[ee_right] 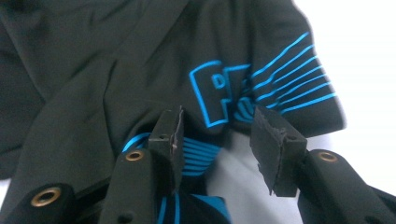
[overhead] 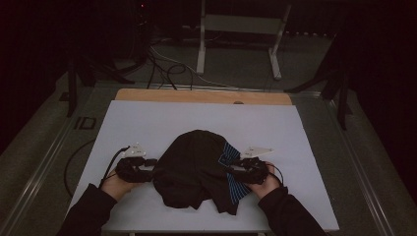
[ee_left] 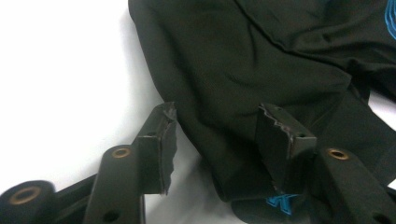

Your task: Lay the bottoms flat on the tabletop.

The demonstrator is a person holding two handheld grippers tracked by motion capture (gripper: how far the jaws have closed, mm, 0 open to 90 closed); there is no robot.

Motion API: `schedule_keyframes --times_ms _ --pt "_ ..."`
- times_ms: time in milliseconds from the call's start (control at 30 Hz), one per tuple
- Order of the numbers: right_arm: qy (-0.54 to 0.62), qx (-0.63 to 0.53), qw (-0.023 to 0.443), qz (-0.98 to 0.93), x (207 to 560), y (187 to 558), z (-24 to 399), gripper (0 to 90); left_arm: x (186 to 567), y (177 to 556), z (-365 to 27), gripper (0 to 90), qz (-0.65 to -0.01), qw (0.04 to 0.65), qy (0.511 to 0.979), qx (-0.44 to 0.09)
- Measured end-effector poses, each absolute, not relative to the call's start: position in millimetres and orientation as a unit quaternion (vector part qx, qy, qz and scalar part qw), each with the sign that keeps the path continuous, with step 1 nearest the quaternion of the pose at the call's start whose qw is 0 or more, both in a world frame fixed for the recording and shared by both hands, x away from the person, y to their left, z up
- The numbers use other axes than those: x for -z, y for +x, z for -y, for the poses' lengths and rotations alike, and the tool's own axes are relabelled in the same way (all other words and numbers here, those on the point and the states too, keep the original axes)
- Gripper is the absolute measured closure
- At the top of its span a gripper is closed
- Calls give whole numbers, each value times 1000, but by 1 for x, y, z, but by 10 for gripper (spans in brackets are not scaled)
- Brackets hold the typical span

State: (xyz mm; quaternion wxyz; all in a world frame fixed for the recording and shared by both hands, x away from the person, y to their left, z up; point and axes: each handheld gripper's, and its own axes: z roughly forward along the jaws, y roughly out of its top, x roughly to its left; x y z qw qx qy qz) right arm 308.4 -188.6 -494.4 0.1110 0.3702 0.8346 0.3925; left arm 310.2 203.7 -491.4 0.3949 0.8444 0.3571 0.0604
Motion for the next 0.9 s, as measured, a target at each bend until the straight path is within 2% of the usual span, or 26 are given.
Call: schedule_keyframes --times_ms 233,333,467,500,533,600,633,900 --pt "373 -368 99 -846 510 310 182 539 497 316 -199 576 -356 390 848 -45" --pt "366 -361 90 -853 511 302 178 544 499 316 -195 641 -350 387 852 -39" --pt "372 -355 80 -854 515 297 178 567 500 315 -193 789 -343 378 859 -37" --pt "377 -354 78 -852 515 296 179 579 500 313 -191 789 -338 375 863 -36" --pt "376 -356 65 -853 513 295 180 694 500 313 -191 869 -335 375 864 -39" --pt "362 -354 67 -860 511 291 179 836 498 312 -190 878 -331 376 864 -41" --pt "354 -347 84 -865 510 289 178 861 497 312 -190 880 -333 376 864 -46" --pt "361 -337 133 -859 488 288 202 879 481 303 -190 885 -320 386 863 -61"
